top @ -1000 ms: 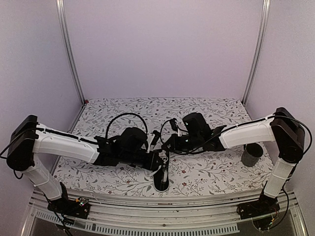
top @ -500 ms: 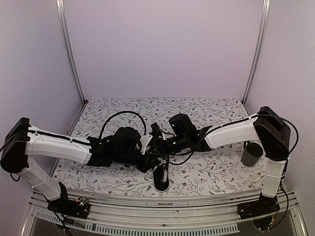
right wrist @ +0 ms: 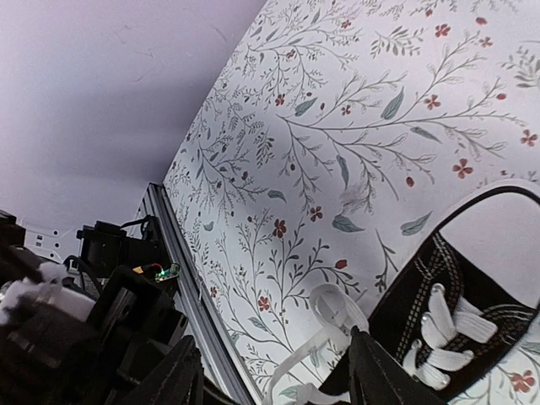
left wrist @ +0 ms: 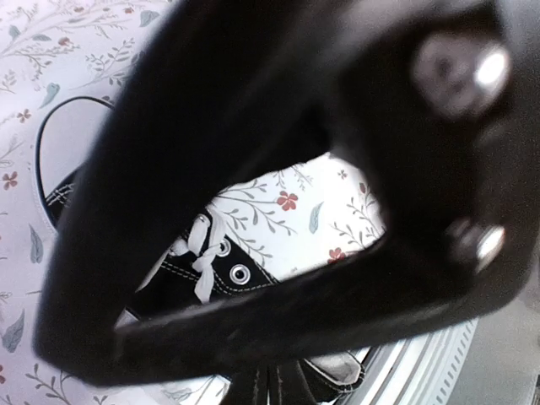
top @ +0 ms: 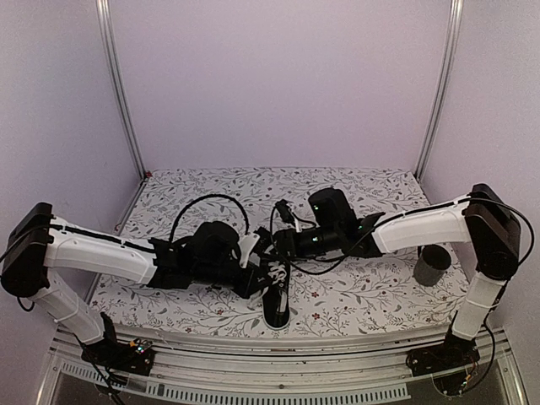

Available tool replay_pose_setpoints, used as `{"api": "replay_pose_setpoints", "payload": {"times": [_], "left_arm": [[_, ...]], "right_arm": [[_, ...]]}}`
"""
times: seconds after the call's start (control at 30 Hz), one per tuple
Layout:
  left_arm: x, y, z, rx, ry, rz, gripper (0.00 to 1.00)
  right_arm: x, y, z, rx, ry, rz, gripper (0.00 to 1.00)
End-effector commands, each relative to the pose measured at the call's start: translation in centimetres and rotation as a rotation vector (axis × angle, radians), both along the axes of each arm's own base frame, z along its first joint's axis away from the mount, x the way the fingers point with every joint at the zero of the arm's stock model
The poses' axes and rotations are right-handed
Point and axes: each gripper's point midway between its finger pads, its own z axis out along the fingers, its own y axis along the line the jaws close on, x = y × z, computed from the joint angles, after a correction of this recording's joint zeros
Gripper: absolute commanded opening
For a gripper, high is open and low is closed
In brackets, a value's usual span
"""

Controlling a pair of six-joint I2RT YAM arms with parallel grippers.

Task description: Tie the shoes

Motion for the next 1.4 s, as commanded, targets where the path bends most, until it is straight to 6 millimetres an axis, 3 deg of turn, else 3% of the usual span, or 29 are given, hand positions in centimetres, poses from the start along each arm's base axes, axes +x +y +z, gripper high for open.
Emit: {"api": "replay_pose_setpoints", "payload": {"times": [0.0,0.17,0.27,0.47,0.6,0.8,1.0,1.37], "left_arm": [[1.0,0.2,0.7,-0.039,-0.004,0.055,0.00],[1.3,-0.2,0.6,-0.072,0.031,0.078,0.00],[1.2,-0.3,0.6,-0.091,0.028,0.068,0.00],[0.2,-0.1,1.3,-0.142,-0.039,-0.017,0.00],[-0.5,0.4,1.8,-0.170,-0.108,-0.071,0.00],[-0.7,0.9,1.4,-0.153,-0.146,-0.091,0.00],[-0.9,0.7,1.2,-0.158,-0.137,-0.103,0.00],[-0.5,1.1,0.9,-0.152,-0.138,-0.066,0.00]], "right_arm": [[2.0,-3.6,3.1,0.031,-0.093,-0.128,0.62],[1.0,-7.5,4.2,0.070,-0.151,-0.195,0.69],[-0.8,-8.0,3.9,0.104,-0.136,-0.138,0.68],[-4.2,-6.0,3.9,0.183,-0.132,-0.014,0.58],[-4.0,-4.9,3.0,0.178,-0.082,-0.008,0.49],[-4.5,-2.7,1.2,0.158,0.014,0.018,0.46],[-5.3,-0.7,0.9,0.171,0.040,0.067,0.44],[-6.2,-0.4,-0.6,0.155,0.097,0.089,0.31]]}}
